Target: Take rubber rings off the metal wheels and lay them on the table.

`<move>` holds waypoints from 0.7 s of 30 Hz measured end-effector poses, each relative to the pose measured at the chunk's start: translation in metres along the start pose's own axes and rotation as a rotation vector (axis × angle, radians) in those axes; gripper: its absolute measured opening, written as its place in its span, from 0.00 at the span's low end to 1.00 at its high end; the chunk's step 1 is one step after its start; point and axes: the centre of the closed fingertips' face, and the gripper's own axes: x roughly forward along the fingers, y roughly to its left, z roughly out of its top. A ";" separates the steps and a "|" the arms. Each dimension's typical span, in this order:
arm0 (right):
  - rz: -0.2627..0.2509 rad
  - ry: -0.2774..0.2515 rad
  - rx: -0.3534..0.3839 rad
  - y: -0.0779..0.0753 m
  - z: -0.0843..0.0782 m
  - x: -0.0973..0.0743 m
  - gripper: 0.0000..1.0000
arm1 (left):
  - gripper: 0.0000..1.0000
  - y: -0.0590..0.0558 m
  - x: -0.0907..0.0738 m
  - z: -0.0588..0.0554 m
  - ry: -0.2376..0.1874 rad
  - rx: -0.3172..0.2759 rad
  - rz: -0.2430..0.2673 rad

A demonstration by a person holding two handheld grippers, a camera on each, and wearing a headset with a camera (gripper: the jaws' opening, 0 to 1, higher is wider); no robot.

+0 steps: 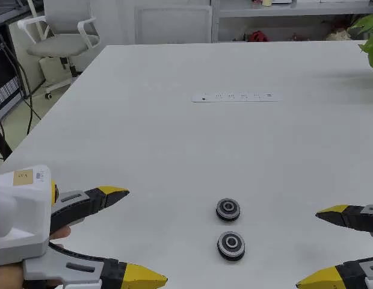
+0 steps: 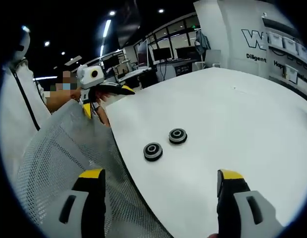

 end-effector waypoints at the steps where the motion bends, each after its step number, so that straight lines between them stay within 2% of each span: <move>1: 0.000 0.001 0.001 0.000 -0.001 0.000 0.89 | 1.00 0.000 0.000 0.000 0.000 0.000 0.001; 21: -0.006 -0.005 0.005 0.001 -0.002 -0.002 0.88 | 1.00 -0.001 -0.002 0.001 -0.008 0.002 0.009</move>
